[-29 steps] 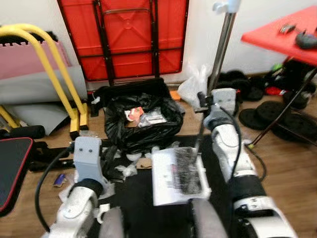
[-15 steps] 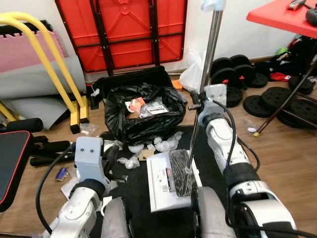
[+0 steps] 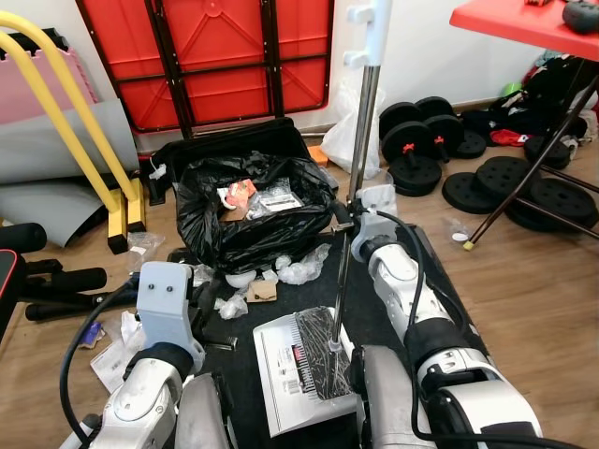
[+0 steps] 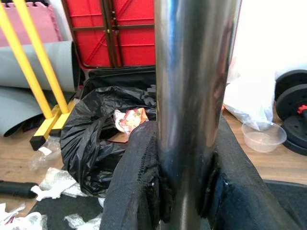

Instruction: Sweep floor

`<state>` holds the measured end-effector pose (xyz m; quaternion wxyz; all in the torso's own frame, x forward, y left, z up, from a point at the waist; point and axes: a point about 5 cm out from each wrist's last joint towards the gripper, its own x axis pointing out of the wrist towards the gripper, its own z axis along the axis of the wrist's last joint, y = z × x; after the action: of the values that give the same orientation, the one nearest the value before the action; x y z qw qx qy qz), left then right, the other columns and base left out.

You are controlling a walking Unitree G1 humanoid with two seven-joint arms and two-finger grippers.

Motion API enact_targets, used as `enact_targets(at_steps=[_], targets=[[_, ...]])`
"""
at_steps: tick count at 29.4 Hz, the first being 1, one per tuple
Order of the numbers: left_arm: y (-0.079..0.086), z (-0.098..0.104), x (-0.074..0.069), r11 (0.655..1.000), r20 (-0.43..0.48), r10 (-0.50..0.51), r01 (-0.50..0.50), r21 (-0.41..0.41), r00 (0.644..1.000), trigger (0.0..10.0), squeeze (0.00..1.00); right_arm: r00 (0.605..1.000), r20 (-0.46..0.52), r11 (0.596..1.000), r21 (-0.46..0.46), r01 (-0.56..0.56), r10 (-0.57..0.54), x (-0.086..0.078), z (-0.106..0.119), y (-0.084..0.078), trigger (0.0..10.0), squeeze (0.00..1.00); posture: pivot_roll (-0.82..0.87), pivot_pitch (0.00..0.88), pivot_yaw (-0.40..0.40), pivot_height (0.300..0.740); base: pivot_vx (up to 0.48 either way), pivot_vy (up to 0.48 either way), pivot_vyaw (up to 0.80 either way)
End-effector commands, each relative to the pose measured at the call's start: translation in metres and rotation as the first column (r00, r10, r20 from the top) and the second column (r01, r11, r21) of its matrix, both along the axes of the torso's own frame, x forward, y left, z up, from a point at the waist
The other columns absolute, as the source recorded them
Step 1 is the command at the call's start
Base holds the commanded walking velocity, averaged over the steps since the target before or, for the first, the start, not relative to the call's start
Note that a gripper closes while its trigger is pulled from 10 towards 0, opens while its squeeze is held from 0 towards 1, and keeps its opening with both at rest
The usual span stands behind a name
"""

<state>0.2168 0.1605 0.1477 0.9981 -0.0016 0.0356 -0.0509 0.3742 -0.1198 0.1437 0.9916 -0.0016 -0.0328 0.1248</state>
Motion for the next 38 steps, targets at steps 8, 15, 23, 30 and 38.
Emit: enact_targets(at_steps=[8, 15, 23, 30, 38], targets=[[-0.001, 0.0, -0.002, 1.0, -0.012, -0.01, 0.01, 0.01, 1.0, 10.0, 0.0, 0.994, 0.106, 1.0, 0.021, -0.013, 0.011, 0.007, 0.021, 0.009, 10.0, 0.0, 0.0, 0.098, 0.009, 0.44, 0.0, 0.0, 0.0], [-0.002, 0.0, -0.003, 1.0, -0.011, -0.012, 0.012, 0.012, 1.0, 10.0, 0.0, 0.993, 0.115, 0.999, 0.049, -0.017, 0.011, 0.008, 0.023, 0.009, 10.0, 0.0, 0.0, 0.098, 0.01, 0.415, 0.0, 0.0, 0.0], [-0.001, 0.0, -0.002, 1.0, -0.011, -0.012, 0.012, 0.015, 1.0, 10.0, 0.0, 0.99, 0.141, 0.993, 0.118, -0.01, -0.007, 0.011, 0.028, 0.006, 10.0, 0.0, 0.0, 0.101, 0.013, 0.4, 0.0, 0.0, 0.0], [-0.001, 0.0, -0.002, 1.0, -0.012, -0.012, 0.012, 0.015, 1.0, 10.0, 0.0, 0.987, 0.161, 0.991, 0.131, -0.003, -0.019, 0.011, 0.031, 0.003, 10.0, 0.0, 0.0, 0.101, 0.013, 0.4, 0.0, 0.0, 0.0], [-0.001, -0.001, -0.001, 1.0, -0.012, -0.012, 0.012, 0.013, 1.0, 10.0, 0.0, 0.986, 0.166, 0.991, 0.133, -0.013, -0.009, 0.009, 0.027, -0.001, 10.0, 1.0, 0.0, 0.099, 0.01, 0.4, 0.0, 0.0, 0.0]])
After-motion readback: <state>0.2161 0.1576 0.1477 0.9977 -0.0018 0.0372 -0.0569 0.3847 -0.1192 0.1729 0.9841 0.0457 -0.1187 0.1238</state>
